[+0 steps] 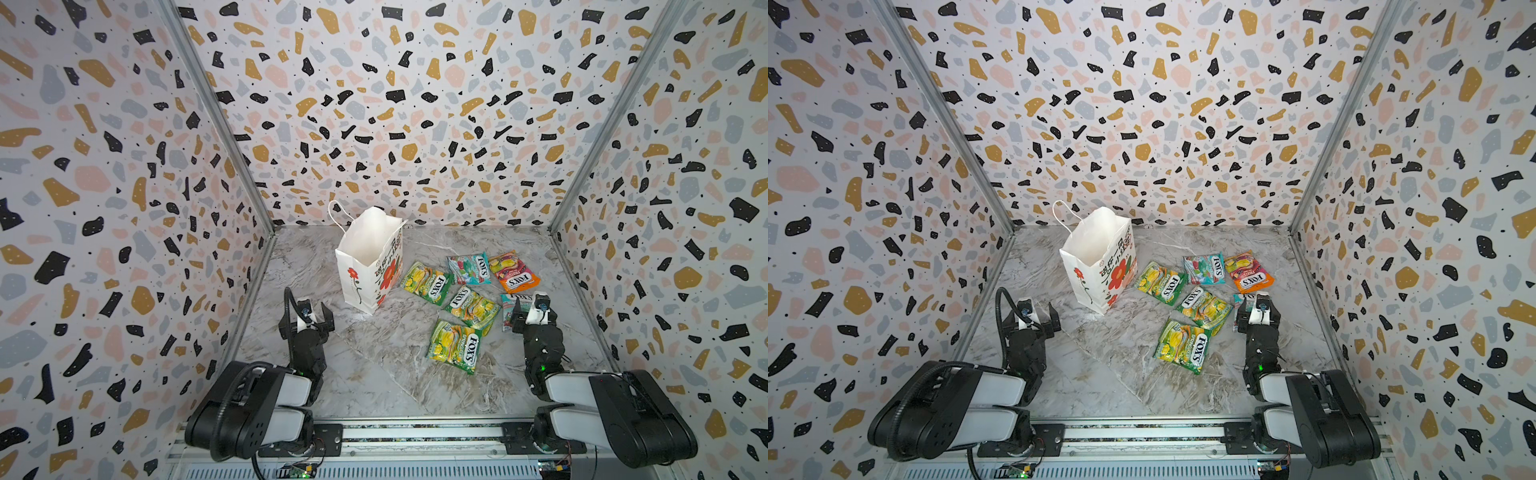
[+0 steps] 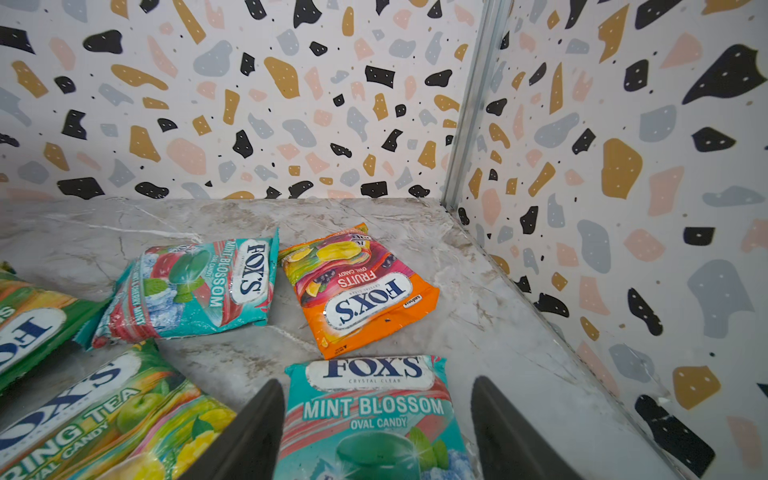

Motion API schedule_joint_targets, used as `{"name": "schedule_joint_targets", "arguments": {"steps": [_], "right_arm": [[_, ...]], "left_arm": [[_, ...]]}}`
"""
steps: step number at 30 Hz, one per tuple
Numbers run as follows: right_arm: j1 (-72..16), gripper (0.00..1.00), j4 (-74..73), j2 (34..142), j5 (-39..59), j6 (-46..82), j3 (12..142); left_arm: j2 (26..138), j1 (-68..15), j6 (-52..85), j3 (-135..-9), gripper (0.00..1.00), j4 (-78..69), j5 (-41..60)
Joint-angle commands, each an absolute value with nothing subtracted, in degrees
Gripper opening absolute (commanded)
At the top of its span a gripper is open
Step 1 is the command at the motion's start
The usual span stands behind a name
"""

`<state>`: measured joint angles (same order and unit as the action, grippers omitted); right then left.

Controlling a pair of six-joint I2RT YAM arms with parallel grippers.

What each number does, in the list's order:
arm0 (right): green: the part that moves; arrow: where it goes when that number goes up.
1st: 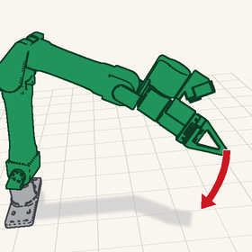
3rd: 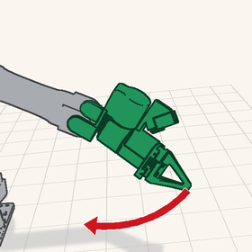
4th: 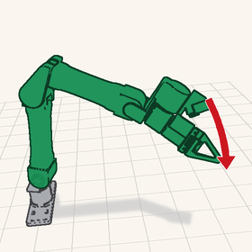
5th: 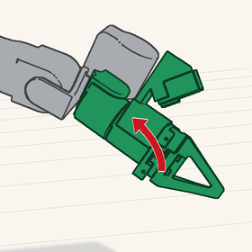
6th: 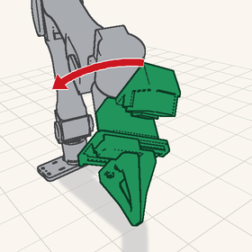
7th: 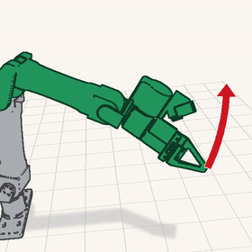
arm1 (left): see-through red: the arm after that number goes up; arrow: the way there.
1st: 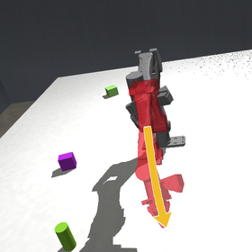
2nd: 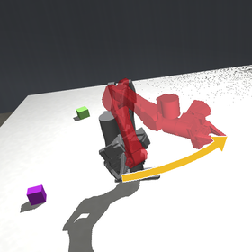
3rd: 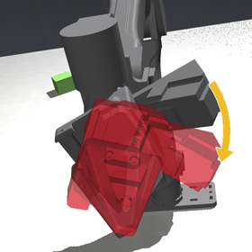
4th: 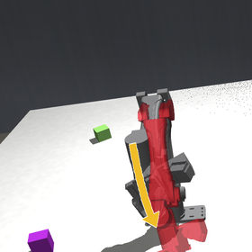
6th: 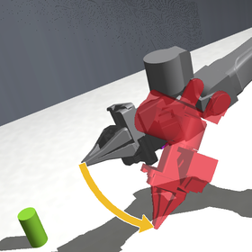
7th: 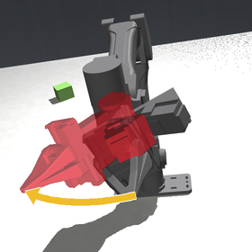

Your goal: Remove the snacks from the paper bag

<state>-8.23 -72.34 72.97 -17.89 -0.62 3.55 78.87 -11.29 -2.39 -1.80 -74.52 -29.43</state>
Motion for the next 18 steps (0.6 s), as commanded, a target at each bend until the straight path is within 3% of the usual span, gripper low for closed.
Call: {"name": "schedule_joint_targets", "arguments": {"steps": [1, 8, 10, 12, 18], "right_arm": [[-5.72, 0.72, -83.23, 76.30, -10.86, 0.99, 2.22], [-4.31, 0.75, -90.02, 87.30, -8.80, 1.71, 4.30], [-4.31, 0.83, -81.57, 85.82, -8.19, 1.88, 7.45], [-5.21, 0.99, -79.15, 86.87, -11.35, 1.61, 9.63], [-5.65, 0.99, -79.45, 86.70, -12.04, 1.36, 9.37]], "left_arm": [[81.20, -10.92, -3.86, -3.41, 1.00, -82.74, -27.91], [81.34, -9.36, -1.10, -8.11, 1.00, -73.85, -28.77], [81.44, -7.85, 0.98, -9.56, 1.00, -70.77, -29.25], [81.37, -7.51, 1.23, -9.58, 1.00, -70.73, -28.95], [80.98, -7.47, 1.47, -9.27, 1.00, -70.86, -29.23]]}}
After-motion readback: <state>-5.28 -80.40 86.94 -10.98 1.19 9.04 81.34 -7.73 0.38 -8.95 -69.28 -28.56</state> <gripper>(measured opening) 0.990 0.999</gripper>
